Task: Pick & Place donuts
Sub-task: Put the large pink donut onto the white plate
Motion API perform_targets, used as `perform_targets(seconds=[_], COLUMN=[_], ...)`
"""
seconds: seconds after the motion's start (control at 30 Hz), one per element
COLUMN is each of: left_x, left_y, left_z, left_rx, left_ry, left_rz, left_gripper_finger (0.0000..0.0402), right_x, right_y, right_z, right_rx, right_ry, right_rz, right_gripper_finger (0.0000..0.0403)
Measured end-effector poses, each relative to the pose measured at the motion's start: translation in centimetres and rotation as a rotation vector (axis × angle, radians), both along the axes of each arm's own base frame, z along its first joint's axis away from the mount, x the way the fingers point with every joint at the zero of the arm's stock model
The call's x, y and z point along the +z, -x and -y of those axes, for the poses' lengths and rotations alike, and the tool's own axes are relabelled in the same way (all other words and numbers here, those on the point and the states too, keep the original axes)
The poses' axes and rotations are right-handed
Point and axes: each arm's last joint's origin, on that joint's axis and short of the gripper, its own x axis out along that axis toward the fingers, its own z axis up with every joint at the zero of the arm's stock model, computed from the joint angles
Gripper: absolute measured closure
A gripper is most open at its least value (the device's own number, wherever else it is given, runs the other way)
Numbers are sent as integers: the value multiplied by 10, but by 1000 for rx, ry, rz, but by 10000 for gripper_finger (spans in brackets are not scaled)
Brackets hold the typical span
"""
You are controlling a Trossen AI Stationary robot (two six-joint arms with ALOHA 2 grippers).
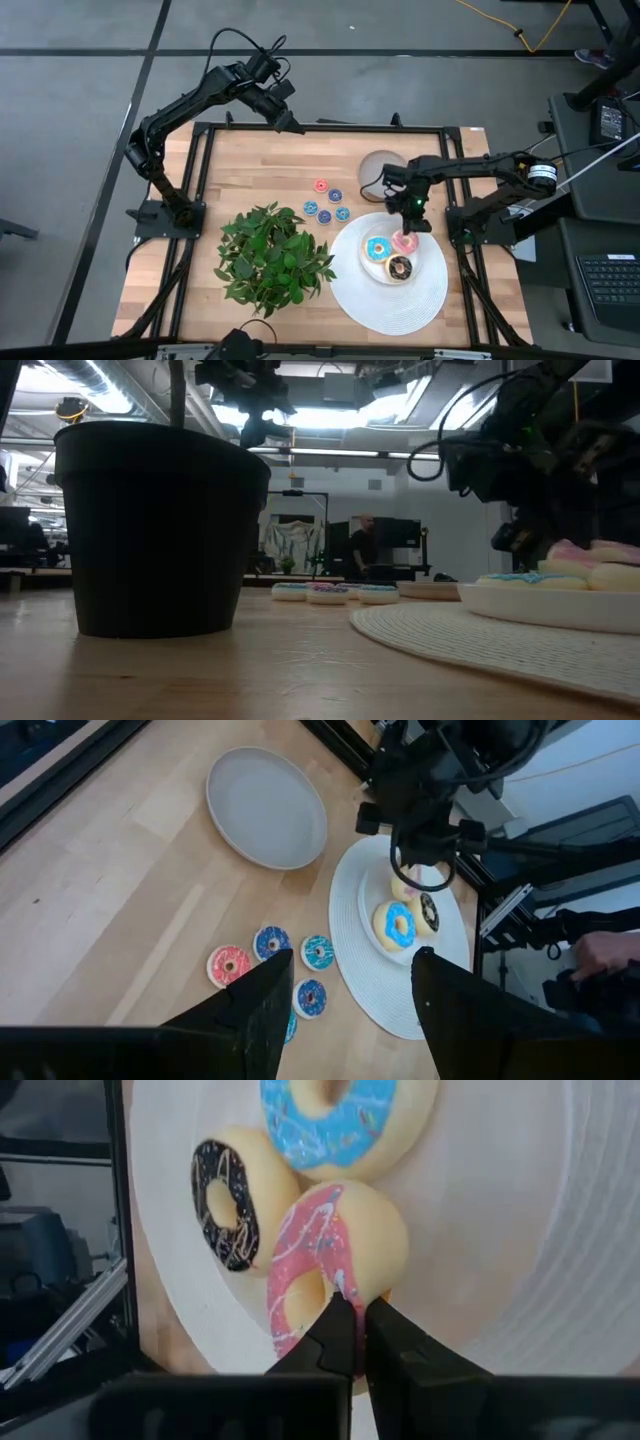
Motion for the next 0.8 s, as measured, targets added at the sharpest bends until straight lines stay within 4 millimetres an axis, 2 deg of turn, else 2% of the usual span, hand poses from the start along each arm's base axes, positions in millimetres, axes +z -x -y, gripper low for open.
perform_targets(seconds=[0.2, 0.33, 0.8], left_x=[0, 0, 1], left_y=[0, 0, -1], left_z=[0, 0, -1], left_rx=[0, 2, 1], left_ry=[0, 2, -11], left_rz=[0, 0, 14], left_gripper_finger=[207, 206, 206], right_x=[-1, -1, -3], right_y=[-8, -9, -8], right_z=[-4, -7, -8], right_rx=[-1, -12, -47], right_ry=[20, 66, 139], right_rz=[50, 20, -45], right_gripper_finger=[386, 378, 261])
